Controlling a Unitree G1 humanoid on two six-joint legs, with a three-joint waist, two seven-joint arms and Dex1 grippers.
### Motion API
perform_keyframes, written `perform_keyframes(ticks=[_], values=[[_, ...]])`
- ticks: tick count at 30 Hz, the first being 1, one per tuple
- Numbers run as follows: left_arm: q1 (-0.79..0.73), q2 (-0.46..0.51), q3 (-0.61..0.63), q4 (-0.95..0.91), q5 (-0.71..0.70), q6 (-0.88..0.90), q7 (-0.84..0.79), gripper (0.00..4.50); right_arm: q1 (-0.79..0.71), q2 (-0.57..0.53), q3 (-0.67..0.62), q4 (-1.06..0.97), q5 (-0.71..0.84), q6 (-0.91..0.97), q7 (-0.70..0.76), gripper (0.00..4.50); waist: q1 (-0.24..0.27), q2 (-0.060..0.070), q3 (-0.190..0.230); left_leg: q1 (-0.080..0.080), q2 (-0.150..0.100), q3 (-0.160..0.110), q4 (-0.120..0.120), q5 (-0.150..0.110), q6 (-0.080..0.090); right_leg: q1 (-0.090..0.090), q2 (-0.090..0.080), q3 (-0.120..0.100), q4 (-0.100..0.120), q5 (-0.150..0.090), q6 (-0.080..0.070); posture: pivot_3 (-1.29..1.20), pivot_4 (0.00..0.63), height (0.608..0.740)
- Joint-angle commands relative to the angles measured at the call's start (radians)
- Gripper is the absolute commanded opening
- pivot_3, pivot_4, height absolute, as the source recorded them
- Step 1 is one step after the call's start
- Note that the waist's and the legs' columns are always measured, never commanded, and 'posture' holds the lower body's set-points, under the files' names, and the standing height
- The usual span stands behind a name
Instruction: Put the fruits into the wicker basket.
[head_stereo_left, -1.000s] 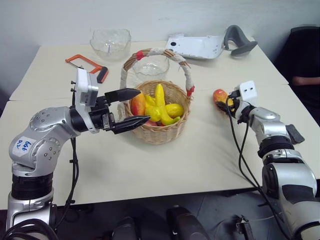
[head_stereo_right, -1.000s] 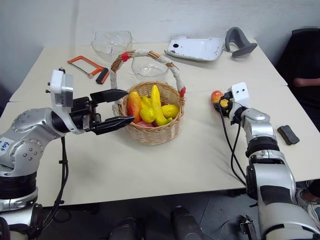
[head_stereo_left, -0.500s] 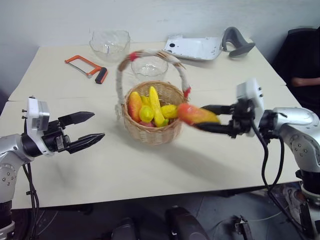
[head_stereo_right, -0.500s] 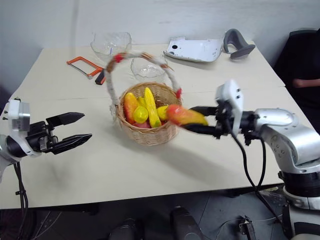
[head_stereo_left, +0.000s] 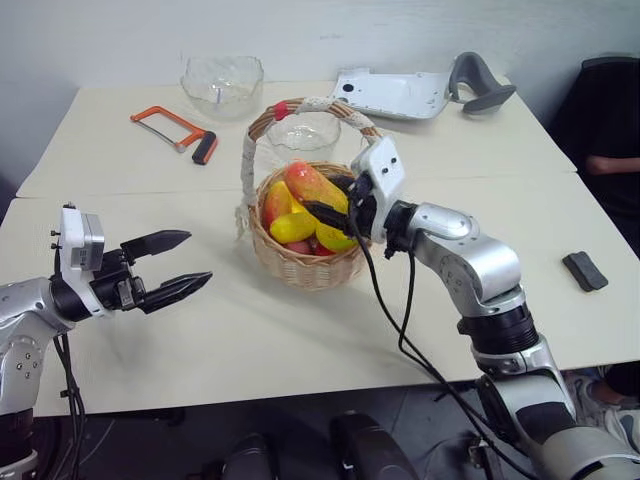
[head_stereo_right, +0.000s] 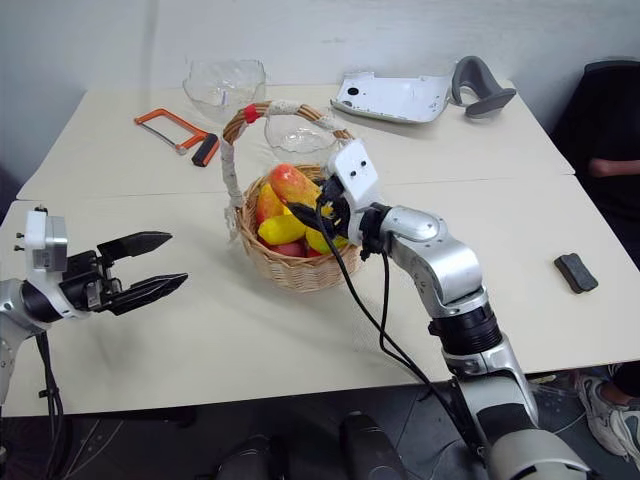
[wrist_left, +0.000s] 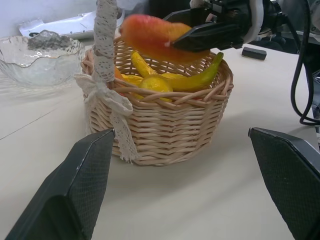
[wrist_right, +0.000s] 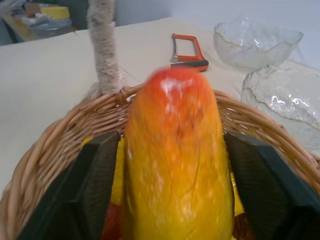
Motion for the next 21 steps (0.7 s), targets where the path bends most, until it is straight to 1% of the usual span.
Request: perform_keyframes(ticks=[1, 3, 4, 6, 7, 8, 10, 13, 16, 19, 21], values=[[0.021, -0.001, 0.043, -0.050, -0.023, -0.006, 0.008, 4.50, 0.089, -0.080, -0.115, -0.187, 0.150, -0.028, 0.160, 4.47, 0.003, 0.000, 0.000, 0.000, 0.000, 0.000, 0.000, 0.000, 0.000, 0.000, 0.000, 0.000, 0.000, 0.000, 0.000, 0.00, 0.150, 0.740], [0.033, -0.003, 0.051, -0.059, -0.028, -0.004, 0.013, 4.50, 0.161, -0.142, -0.193, -0.263, 0.261, 0.034, 0.224, 4.47, 0.010, 0.000, 0.000, 0.000, 0.000, 0.000, 0.000, 0.000, 0.000, 0.001, 0.000, 0.000, -0.001, 0.000, 0.000, 0.00, 0.150, 0.740], [0.038, -0.004, 0.055, -0.064, -0.030, -0.003, 0.015, 4.50, 0.208, -0.199, -0.230, -0.293, 0.321, 0.086, 0.267, 4.47, 0.013, 0.000, 0.000, 0.000, 0.000, -0.001, 0.000, 0.000, 0.000, 0.002, 0.000, 0.000, -0.002, 0.000, 0.000, 0.00, 0.150, 0.740], [0.046, -0.007, 0.060, -0.070, -0.035, -0.003, 0.020, 4.50, 0.291, -0.311, -0.275, -0.309, 0.361, 0.142, 0.335, 4.47, 0.019, 0.000, 0.000, 0.000, 0.000, -0.001, 0.000, 0.000, 0.001, 0.003, 0.000, 0.000, -0.003, 0.000, 0.000, 0.00, 0.150, 0.740], [0.047, -0.009, 0.060, -0.072, -0.036, -0.003, 0.023, 4.50, 0.322, -0.360, -0.291, -0.267, 0.332, 0.118, 0.363, 4.47, 0.020, 0.000, 0.000, 0.001, 0.000, -0.001, 0.000, -0.001, 0.001, 0.004, 0.000, 0.000, -0.005, 0.000, 0.000, 0.00, 0.150, 0.740], [0.046, -0.011, 0.058, -0.074, -0.038, -0.004, 0.025, 4.50, 0.331, -0.386, -0.304, -0.205, 0.290, 0.077, 0.366, 4.47, 0.021, 0.000, 0.000, 0.001, 0.000, -0.001, 0.001, -0.001, 0.002, 0.006, 0.000, 0.000, -0.005, 0.000, 0.000, 0.00, 0.150, 0.740], [0.042, -0.016, 0.054, -0.077, -0.042, -0.002, 0.028, 4.50, 0.322, -0.406, -0.319, -0.092, 0.225, -0.006, 0.365, 4.47, 0.016, -0.001, 0.001, 0.004, -0.001, 0.000, 0.002, -0.001, 0.003, 0.008, 0.000, 0.001, -0.005, 0.000, 0.000, 0.00, 0.150, 0.740], [0.026, -0.020, 0.036, -0.076, -0.044, 0.003, 0.027, 4.50, 0.228, -0.378, -0.289, 0.080, 0.134, -0.146, 0.363, 4.47, 0.013, -0.001, 0.001, 0.007, -0.002, 0.001, 0.002, -0.001, 0.004, 0.011, 0.000, 0.001, -0.005, 0.001, 0.001, 0.00, 0.150, 0.740], [0.004, -0.022, 0.019, -0.064, -0.042, 0.003, 0.021, 4.50, 0.082, -0.276, -0.240, 0.233, 0.079, -0.245, 0.350, 4.47, 0.003, 0.001, 0.002, 0.007, -0.001, 0.001, 0.002, 0.000, 0.003, 0.010, 0.001, 0.002, -0.005, 0.001, 0.001, 0.00, 0.150, 0.740], [-0.017, -0.024, 0.001, -0.053, -0.038, 0.002, 0.018, 4.50, -0.006, -0.208, -0.193, 0.330, 0.043, -0.313, 0.397, 4.47, -0.001, 0.001, 0.002, 0.006, 0.000, 0.001, 0.000, 0.000, 0.002, 0.008, 0.001, 0.002, -0.005, 0.001, 0.001, 0.00, 0.150, 0.740], [-0.031, -0.026, -0.010, -0.047, -0.035, 0.001, 0.018, 4.50, -0.059, -0.161, -0.171, 0.388, 0.038, -0.334, 0.427, 4.08, -0.002, 0.001, 0.002, 0.003, 0.000, 0.001, -0.001, 0.000, 0.001, 0.005, 0.001, 0.001, -0.005, 0.001, 0.001, 0.00, 0.150, 0.740]])
